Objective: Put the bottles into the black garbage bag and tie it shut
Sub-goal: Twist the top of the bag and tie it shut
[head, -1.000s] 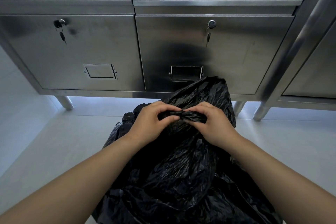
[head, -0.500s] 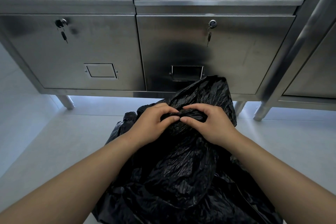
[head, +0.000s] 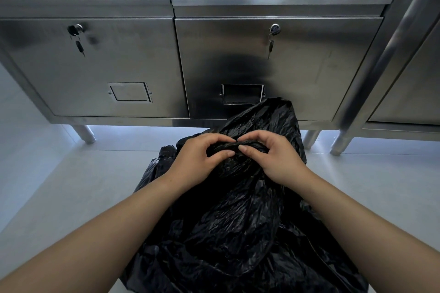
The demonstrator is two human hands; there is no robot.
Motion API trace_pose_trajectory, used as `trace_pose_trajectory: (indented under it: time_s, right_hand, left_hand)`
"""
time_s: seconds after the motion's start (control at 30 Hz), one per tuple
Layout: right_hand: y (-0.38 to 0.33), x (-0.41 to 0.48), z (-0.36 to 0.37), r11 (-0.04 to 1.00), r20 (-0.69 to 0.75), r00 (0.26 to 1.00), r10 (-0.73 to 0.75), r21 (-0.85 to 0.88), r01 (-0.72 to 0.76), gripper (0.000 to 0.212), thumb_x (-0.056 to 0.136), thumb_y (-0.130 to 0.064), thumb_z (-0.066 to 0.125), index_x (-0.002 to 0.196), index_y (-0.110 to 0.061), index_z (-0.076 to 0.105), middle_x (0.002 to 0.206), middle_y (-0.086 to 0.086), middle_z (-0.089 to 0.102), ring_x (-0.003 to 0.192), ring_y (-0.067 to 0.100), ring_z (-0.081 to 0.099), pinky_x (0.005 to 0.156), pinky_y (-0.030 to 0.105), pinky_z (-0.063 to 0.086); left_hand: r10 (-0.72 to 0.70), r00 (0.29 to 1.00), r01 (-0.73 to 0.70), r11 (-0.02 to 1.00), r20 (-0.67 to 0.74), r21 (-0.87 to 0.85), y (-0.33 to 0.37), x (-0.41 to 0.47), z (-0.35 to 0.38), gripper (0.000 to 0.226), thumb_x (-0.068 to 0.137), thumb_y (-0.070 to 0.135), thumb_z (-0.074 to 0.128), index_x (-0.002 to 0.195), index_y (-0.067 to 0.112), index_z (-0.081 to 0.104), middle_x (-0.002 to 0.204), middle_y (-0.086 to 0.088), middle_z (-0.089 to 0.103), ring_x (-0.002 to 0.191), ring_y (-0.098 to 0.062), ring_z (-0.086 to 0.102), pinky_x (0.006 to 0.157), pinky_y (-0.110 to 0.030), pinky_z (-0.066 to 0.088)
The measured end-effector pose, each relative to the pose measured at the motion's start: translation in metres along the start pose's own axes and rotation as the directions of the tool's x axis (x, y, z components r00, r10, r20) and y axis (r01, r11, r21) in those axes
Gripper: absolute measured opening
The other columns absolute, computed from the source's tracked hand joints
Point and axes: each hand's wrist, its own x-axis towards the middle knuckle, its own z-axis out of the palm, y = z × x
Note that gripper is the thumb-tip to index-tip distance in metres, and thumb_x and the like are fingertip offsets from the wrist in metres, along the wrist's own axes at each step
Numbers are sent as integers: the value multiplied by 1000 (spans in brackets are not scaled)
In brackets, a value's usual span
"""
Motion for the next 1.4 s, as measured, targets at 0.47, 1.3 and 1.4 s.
trace_pose_trajectory:
  time_s: [0.47, 1.3, 1.4]
  right_hand:
    - [0, -2, 2, 944, 22, 993, 116, 308, -117, 6, 87, -13, 63, 90, -18, 62, 80, 1, 68, 72, 12, 63, 68, 24, 52]
    - [25, -8, 7, 973, -83, 987, 138, 199, -119, 3, 83, -19, 69, 86, -19, 67, 86, -9, 71, 87, 3, 64, 82, 22, 47]
    - [20, -10, 4, 995, -98, 995, 21, 104, -11, 21, 80, -24, 72, 100, -31, 68, 103, -11, 68, 105, 0, 59, 92, 16, 43]
  left_hand:
    - [-13, 1000, 16, 994, 24, -112, 2, -5, 6, 42, 60, 66, 67, 98, 50, 62, 97, 31, 66, 98, 11, 59, 87, -12, 42]
    - [-116, 988, 87, 963, -102, -255, 1, -3, 17, 6, 85, 28, 65, 80, 31, 62, 83, 18, 66, 86, -4, 62, 81, -27, 48]
    - [-170, 979, 133, 948, -109, -288, 0, -4, 18, 5, 85, 28, 65, 80, 29, 63, 83, 15, 68, 89, -7, 63, 83, -35, 50]
